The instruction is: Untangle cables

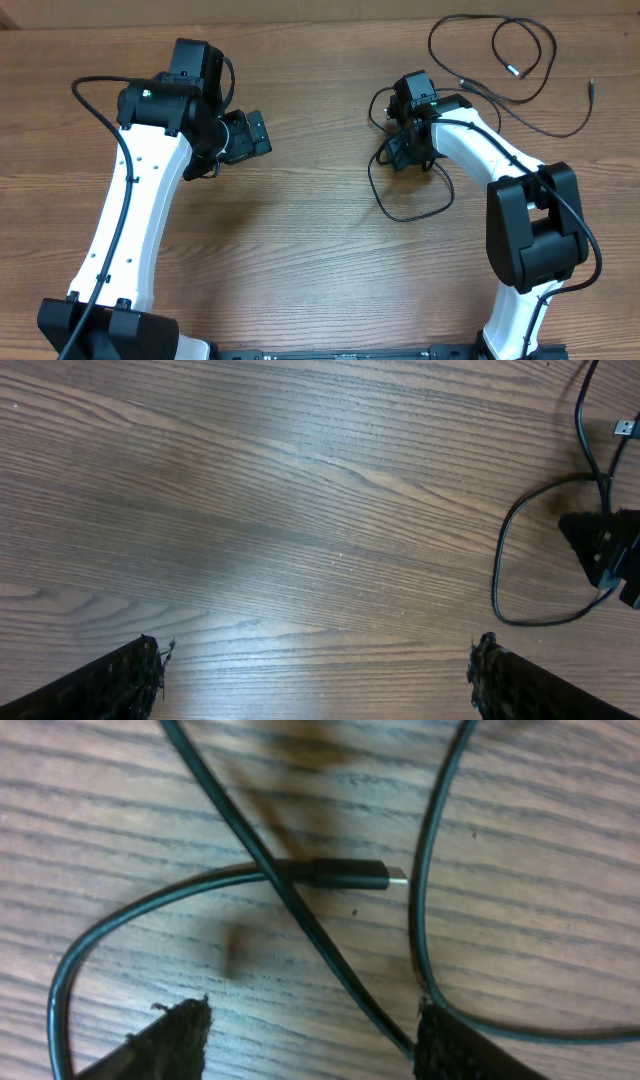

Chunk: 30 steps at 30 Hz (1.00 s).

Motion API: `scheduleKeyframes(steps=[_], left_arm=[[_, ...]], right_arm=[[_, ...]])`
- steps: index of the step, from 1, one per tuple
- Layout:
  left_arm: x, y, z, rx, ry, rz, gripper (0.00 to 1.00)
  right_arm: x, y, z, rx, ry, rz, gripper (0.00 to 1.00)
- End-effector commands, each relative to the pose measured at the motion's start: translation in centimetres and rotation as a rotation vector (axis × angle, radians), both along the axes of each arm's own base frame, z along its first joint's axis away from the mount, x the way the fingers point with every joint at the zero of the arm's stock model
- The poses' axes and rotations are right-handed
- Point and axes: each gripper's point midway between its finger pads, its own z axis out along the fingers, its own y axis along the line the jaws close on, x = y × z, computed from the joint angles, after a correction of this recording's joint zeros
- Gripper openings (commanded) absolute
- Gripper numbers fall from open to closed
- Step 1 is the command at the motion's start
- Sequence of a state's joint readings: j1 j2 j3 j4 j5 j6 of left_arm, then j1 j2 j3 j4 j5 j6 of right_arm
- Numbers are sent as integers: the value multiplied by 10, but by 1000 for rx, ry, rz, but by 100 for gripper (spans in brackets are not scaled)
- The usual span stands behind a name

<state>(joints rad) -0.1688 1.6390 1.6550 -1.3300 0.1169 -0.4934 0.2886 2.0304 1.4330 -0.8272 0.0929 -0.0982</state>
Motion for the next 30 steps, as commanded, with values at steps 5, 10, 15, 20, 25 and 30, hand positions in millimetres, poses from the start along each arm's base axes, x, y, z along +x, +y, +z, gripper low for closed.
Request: scheduleKeyframes(steps=[5, 10, 15, 20, 25, 30], left_arm=[[-1, -2, -5, 5, 13, -26, 99], [-2, -2, -5, 5, 15, -26, 100], [-1, -2, -5, 5, 13, -26, 100], [0, -2, -4, 4, 7, -26, 99], [0, -2, -4, 4, 7, -26, 100], [0, -2, -4, 4, 8, -26, 100]], right_arm=[[2, -5, -7, -4, 6, 21, 62], [2, -11, -15, -8, 21, 5, 50], [3, -10, -15, -2, 19, 2, 19], [8, -3, -7, 9, 1, -14, 4], [28, 7, 27, 58, -88, -88, 4], [43, 21, 98, 142, -246, -114, 4]])
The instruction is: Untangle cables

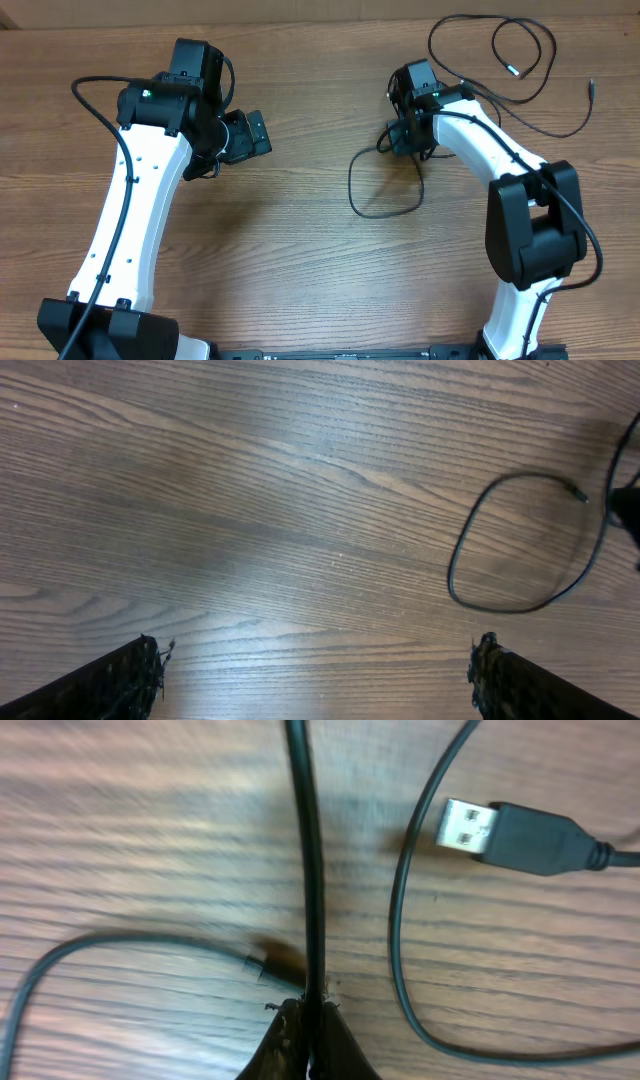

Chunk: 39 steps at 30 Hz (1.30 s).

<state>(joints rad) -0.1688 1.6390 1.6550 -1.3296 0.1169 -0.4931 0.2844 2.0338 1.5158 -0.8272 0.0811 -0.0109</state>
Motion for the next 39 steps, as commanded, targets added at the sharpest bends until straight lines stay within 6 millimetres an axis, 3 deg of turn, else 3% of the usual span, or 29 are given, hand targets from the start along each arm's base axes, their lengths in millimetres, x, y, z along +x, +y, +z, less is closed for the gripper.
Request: scheduleKeyframes(steps=[1, 6, 11, 17, 24, 27, 31, 34, 39], left_arm=[[0, -2, -4, 4, 9, -26, 100], [0, -2, -4, 4, 9, -26, 100], [0, -2, -4, 4, 10, -26, 100], [-1, -2, -5, 5, 12, -26, 100], [-1, -1, -5, 6, 12, -25, 100], [0, 1, -5, 20, 9, -22, 100], [0, 1, -5, 22, 7, -21, 100], [0, 1, -5, 22, 6, -21, 100], [0, 1, -5, 22, 9, -21, 100]], right_arm=[[19, 13, 90, 93, -210, -39, 4], [16, 9, 155, 134, -352, -57, 4], [7, -31, 220, 61, -541, -260, 4], [-15, -57, 264, 23, -647, -331, 4], [-53, -130, 309, 34, -761, -646, 4], [-66, -151, 329, 77, -822, -739, 4], [-78, -165, 343, 89, -864, -773, 4], [-77, -158, 340, 119, -840, -728, 17], [-68, -128, 305, 211, -678, -628, 38]])
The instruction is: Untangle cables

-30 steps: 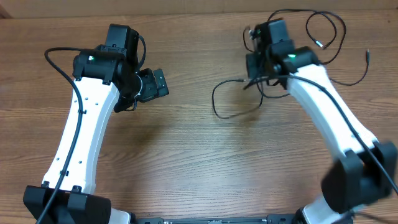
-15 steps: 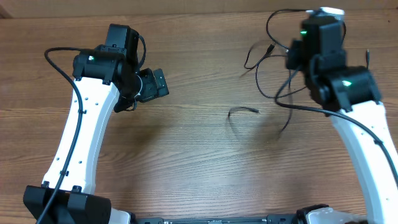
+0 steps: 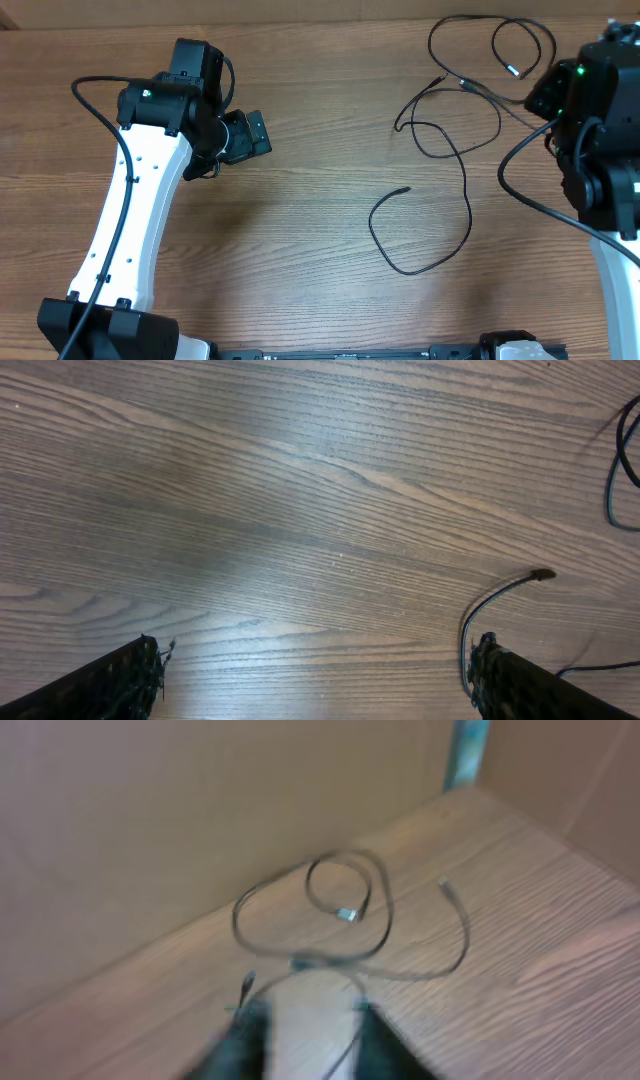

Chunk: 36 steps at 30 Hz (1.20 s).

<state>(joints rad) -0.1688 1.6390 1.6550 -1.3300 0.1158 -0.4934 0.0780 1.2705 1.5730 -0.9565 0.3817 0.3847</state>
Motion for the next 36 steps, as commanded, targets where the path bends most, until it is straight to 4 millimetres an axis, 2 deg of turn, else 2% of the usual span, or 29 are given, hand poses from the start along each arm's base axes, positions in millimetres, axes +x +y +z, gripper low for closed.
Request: scheduleKeyframes(steps=[1, 4, 7, 8, 14, 19, 23, 32, 36], left_arm=[[0, 1, -5, 21, 9, -21, 100], [0, 1, -5, 21, 8, -21, 100], [0, 1, -5, 21, 8, -21, 99], [0, 1, -5, 21, 9, -21, 100], [0, 1, -5, 21, 9, -22, 99], [1, 1, -5, 21, 5, -21, 99], [2, 1, -4, 20, 0, -21, 99], [3, 1, -4, 20, -4, -21, 100], [3, 1, -4, 20, -4, -20, 100]], right_arm=[[13, 26, -22, 90, 73, 127, 42], [25, 55, -55, 112, 195, 311, 55], [35, 83, -94, 135, 320, 495, 74], [41, 88, -116, 150, 384, 521, 80], [53, 90, -193, 136, 602, 576, 89], [44, 90, -239, 99, 763, 671, 90], [35, 99, -253, 112, 820, 779, 89], [34, 109, -251, 143, 798, 841, 90], [24, 109, -250, 149, 837, 862, 90]])
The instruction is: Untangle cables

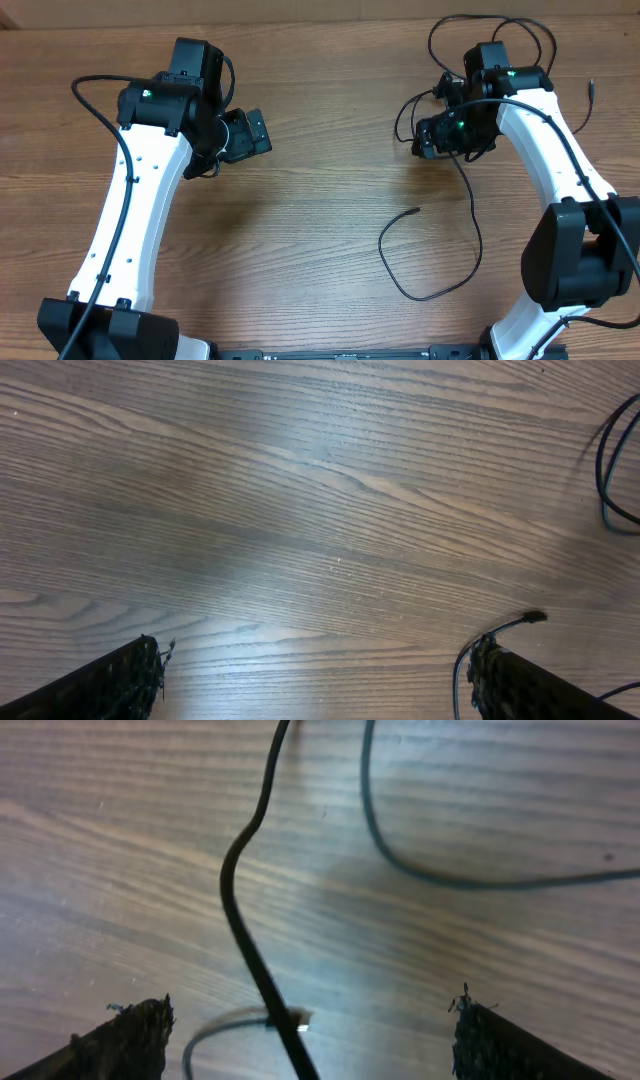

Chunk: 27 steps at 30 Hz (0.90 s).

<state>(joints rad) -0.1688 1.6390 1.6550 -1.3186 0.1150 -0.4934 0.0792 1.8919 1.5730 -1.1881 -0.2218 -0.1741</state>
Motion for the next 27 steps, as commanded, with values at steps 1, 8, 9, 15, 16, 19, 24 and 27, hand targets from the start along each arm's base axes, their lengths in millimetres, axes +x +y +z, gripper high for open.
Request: scheduleKeyframes(steps=[1, 8, 9, 15, 16, 19, 24, 27], left_arm=[[0, 1, -5, 21, 8, -20, 100], [2, 1, -4, 19, 2, -20, 100], [1, 1, -5, 19, 3, -20, 100], [0, 1, -5, 20, 8, -20, 100], [0, 1, -5, 20, 8, -20, 100], [0, 1, -5, 21, 8, -20, 100], [0, 2, -5, 21, 11, -20, 100], [-1, 2, -5, 22, 14, -20, 100]], right_arm=[[-3, 4, 7, 20, 3, 48, 90], [-19, -4, 5, -21, 67, 54, 49], [-19, -4, 5, -20, 69, 46, 41], [-14, -1, 9, 4, 73, -50, 4], [-13, 3, 13, 26, 68, -48, 4], [-1, 15, 38, 102, 2, -37, 4], [27, 24, 111, 167, -191, -38, 4], [39, 25, 163, 178, -324, -39, 4]])
